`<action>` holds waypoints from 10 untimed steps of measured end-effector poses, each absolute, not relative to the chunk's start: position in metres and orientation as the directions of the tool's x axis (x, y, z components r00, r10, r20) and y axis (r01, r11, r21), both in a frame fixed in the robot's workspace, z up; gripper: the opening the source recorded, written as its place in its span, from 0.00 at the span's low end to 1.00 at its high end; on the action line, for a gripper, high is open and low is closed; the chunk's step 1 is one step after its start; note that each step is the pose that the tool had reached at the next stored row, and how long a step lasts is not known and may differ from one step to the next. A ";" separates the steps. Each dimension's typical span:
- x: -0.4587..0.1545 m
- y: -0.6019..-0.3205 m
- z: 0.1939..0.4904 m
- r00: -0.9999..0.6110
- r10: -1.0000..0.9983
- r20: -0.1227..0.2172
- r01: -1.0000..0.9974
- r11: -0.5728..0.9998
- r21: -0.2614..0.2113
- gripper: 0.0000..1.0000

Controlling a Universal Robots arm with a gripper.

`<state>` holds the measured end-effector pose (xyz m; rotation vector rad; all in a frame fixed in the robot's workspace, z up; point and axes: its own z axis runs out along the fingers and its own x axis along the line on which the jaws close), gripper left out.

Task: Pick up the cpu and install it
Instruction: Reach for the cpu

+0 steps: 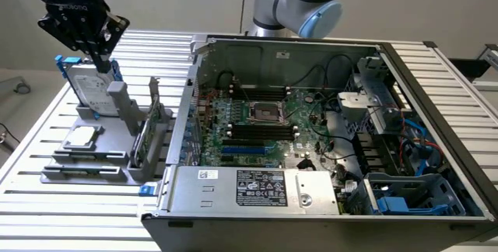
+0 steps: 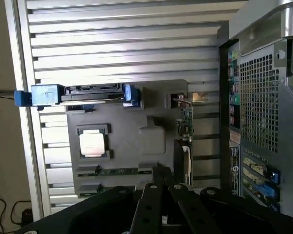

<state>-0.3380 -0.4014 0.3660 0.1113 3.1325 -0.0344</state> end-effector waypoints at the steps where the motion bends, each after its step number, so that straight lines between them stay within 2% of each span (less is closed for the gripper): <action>1: -0.342 -0.401 0.364 -0.997 0.071 -0.008 0.071 0.997 -0.022 0.11; 10: -0.383 -0.393 0.348 -0.997 0.071 -0.009 0.071 0.997 -0.022 0.11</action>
